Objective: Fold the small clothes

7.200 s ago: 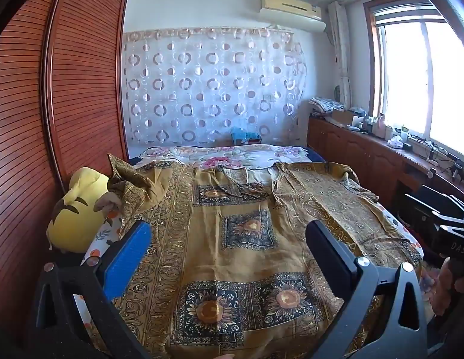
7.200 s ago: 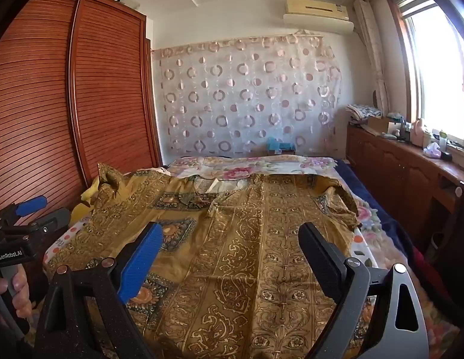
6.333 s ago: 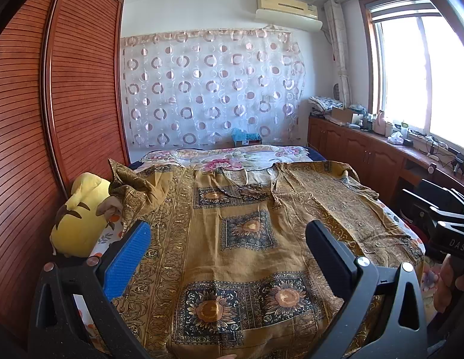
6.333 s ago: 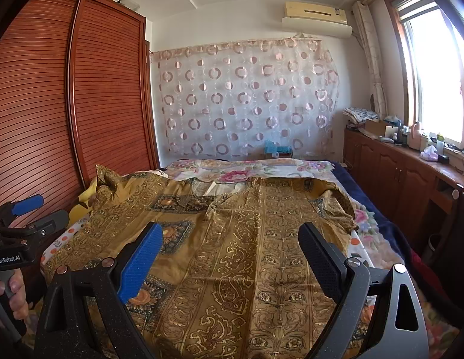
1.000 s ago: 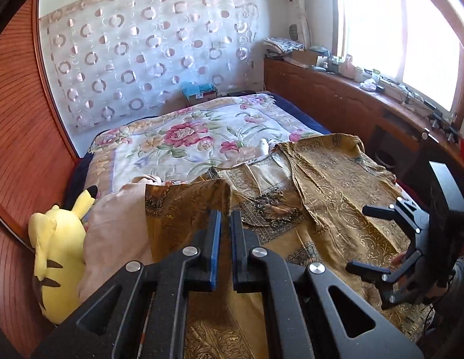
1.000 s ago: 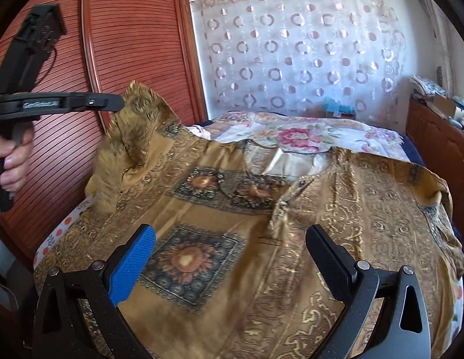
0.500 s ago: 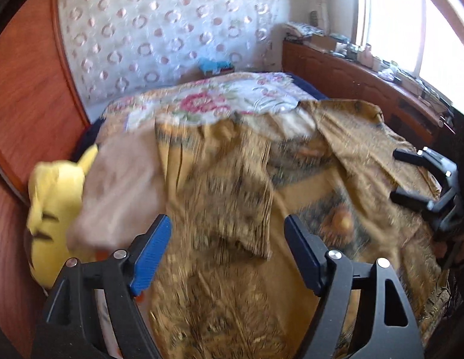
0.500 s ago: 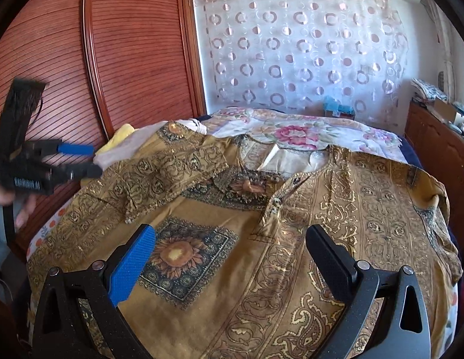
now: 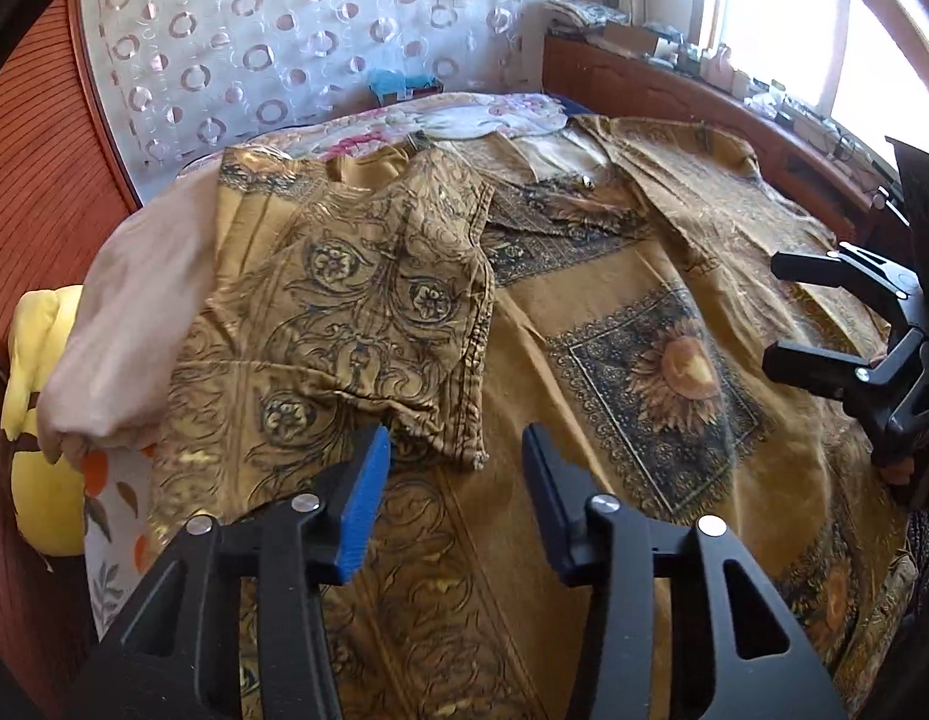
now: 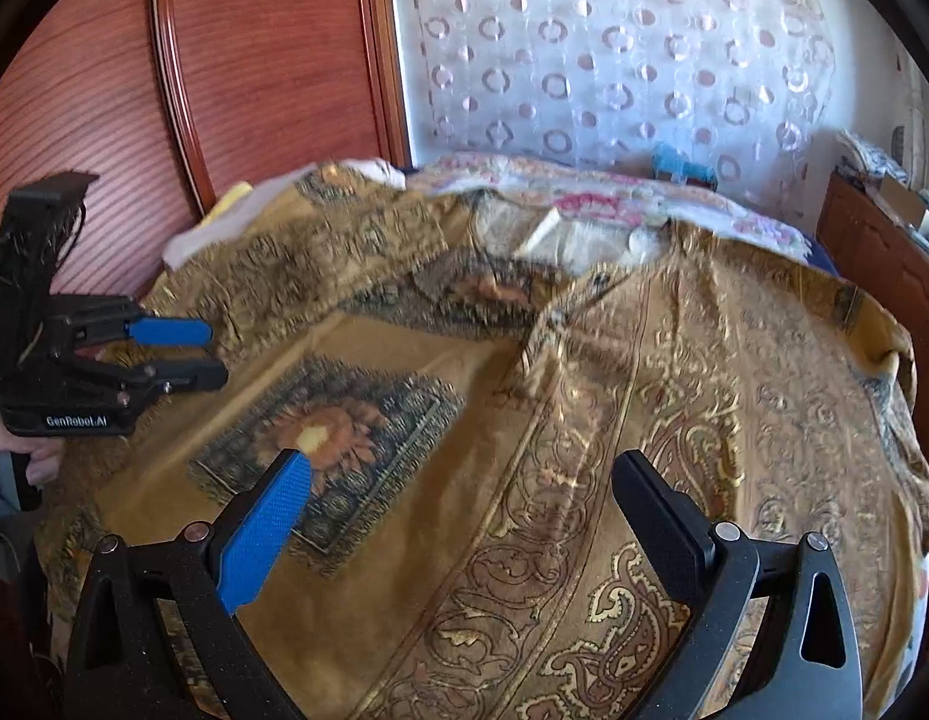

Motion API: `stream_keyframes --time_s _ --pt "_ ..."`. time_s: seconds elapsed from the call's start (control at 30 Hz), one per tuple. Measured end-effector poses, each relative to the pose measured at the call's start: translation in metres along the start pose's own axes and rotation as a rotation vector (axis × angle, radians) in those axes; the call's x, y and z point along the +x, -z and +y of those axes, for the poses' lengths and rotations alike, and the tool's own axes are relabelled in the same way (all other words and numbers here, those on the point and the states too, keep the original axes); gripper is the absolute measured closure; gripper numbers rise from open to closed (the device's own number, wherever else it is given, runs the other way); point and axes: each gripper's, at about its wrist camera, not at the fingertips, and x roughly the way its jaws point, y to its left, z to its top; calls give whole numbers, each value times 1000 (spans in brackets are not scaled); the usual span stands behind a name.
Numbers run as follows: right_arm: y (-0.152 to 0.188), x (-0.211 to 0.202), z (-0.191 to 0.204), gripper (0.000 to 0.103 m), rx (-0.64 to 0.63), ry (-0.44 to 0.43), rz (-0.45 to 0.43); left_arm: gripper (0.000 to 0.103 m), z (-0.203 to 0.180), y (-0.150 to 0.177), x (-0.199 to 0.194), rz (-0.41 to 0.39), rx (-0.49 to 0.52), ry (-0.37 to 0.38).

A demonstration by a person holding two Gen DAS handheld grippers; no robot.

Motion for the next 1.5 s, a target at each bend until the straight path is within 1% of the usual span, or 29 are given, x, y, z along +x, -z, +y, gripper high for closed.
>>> stream_keyframes --time_s 0.13,0.17,0.2,0.23,0.3,0.33,0.4,0.5,0.6,0.7,0.73,0.8,0.83,0.93,1.0,1.03,1.07,1.1,1.13,1.23,1.3,1.4,1.5 --pt "-3 4 -2 2 8 12 22 57 -1 -2 4 9 14 -23" --pt "-3 6 -2 3 9 17 32 60 -1 -2 4 12 12 -25" --pt "-3 9 -2 2 11 28 49 68 -1 -2 5 12 14 -29" --pt "-3 13 -1 2 11 42 68 73 0 -2 4 11 15 -34" --pt "-3 20 0 2 8 59 101 88 0 -3 4 8 26 -43" --pt "-3 20 1 2 3 62 101 91 -2 -3 3 -3 40 -42" --pt "-4 20 4 2 -7 76 97 92 -6 -2 -3 -17 55 -33" --pt "-4 22 7 2 -15 94 100 93 -13 -5 -24 -55 57 7" --pt "-4 23 9 3 -22 105 104 93 -22 -5 -44 -78 60 21" --pt "-3 24 13 3 -23 106 103 92 -23 -3 -56 -82 36 58" --pt "-3 24 13 3 -21 106 103 91 -21 -2 -58 -83 28 58" --pt "-2 25 15 3 -19 104 103 81 -17 -2 -62 -94 16 35" --pt "-2 24 14 3 -19 104 104 79 -15 0 -64 -100 12 21" --pt "-2 24 15 3 -20 105 104 58 -4 3 -69 -119 -17 -3" --pt "-2 25 14 2 -21 105 104 51 3 6 -74 -139 -49 14" --pt "-2 25 14 3 -20 105 104 45 7 7 -74 -143 -64 16" --pt "-2 25 14 3 -20 104 104 29 8 8 -75 -151 -78 5" --pt "-2 25 14 3 -20 103 104 23 10 10 -75 -166 -91 -13" --pt "-3 24 13 3 -21 102 105 23 11 12 -73 -174 -96 -18" --pt "-3 24 11 3 -18 100 106 23 10 13 -62 -146 -117 7" --pt "-4 24 9 2 -14 99 107 23 7 14 -55 -135 -117 8" --pt "-4 18 5 3 -5 82 89 23 -1 14 -45 -112 -120 18" --pt "-2 2 -6 3 -3 87 56 23 -15 14 -36 -85 -95 27"
